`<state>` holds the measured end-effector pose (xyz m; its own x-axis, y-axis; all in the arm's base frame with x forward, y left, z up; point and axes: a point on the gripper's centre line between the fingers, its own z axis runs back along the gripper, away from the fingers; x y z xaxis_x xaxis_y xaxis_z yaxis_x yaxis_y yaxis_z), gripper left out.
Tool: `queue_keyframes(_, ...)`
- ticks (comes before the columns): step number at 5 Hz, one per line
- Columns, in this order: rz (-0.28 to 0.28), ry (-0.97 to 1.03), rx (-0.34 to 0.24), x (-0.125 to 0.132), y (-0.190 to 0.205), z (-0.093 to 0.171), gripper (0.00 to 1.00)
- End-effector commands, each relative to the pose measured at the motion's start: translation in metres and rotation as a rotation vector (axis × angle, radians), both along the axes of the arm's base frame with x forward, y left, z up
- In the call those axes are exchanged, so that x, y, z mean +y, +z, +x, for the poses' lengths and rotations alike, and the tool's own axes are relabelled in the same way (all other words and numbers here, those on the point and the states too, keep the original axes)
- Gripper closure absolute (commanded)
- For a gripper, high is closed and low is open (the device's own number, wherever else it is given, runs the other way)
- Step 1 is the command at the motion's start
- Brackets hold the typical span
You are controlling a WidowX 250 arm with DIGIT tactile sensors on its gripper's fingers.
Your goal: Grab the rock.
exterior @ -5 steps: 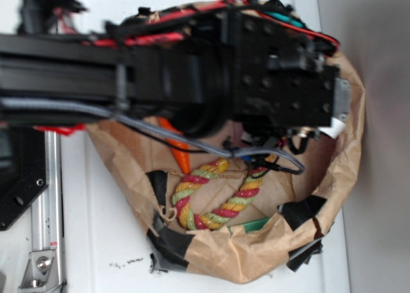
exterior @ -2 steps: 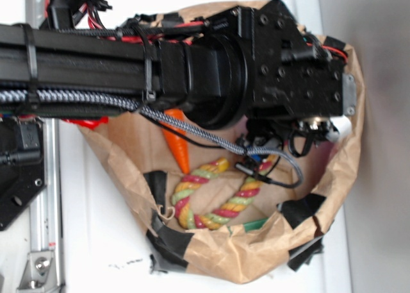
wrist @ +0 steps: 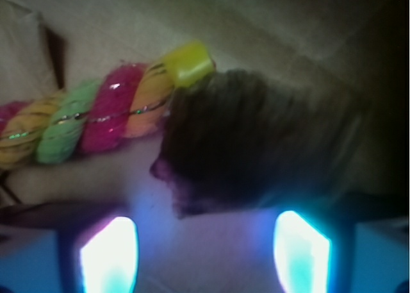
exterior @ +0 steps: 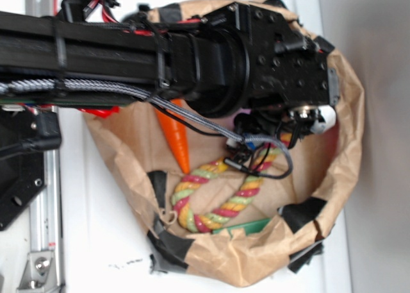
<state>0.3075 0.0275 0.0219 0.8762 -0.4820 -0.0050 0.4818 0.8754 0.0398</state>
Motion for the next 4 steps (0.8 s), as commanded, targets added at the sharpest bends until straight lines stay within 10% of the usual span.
queue_keyframes(1, -0.031, 0.054, -0.095, 0.004, 0.041, -0.005, 1.0)
queue_keyframes(3, -0.101, 0.111, -0.205, -0.008, 0.102, -0.021, 1.0)
queue_keyframes(4, -0.112, 0.074, -0.218, -0.006, 0.102, -0.022, 0.1)
